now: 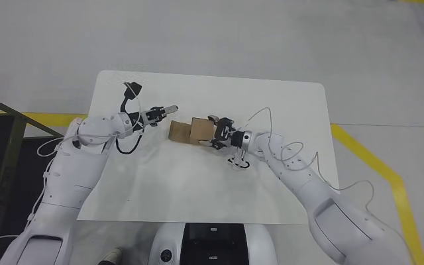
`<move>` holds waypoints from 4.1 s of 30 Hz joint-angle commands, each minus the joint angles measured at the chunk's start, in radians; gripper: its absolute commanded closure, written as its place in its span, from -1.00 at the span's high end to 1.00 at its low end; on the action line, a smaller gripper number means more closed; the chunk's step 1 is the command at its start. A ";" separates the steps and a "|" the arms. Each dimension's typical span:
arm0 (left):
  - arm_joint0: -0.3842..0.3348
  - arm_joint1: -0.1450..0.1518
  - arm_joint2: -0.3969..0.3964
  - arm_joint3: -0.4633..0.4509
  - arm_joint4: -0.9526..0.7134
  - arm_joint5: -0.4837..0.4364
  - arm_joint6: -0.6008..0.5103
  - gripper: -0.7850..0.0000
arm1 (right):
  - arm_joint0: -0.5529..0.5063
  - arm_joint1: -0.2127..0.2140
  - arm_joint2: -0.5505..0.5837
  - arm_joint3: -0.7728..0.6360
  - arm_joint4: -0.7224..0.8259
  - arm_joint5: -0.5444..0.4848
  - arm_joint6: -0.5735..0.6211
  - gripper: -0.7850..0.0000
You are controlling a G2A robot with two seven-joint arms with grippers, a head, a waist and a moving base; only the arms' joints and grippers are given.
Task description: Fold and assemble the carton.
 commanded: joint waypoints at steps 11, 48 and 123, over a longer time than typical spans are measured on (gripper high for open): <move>0.023 0.007 -0.027 0.027 0.000 -0.010 -0.011 1.00 | 0.007 0.013 0.024 -0.007 0.013 -0.058 -0.064 -0.83; 0.100 0.009 -0.055 0.039 -0.244 -0.196 -0.108 -0.09 | -0.171 0.139 0.191 -0.369 0.015 -0.140 -0.022 -0.76; 0.035 -0.003 0.043 -0.012 -0.374 -0.317 -0.205 -0.45 | -0.265 0.181 0.240 -0.564 0.048 -0.102 0.045 -0.90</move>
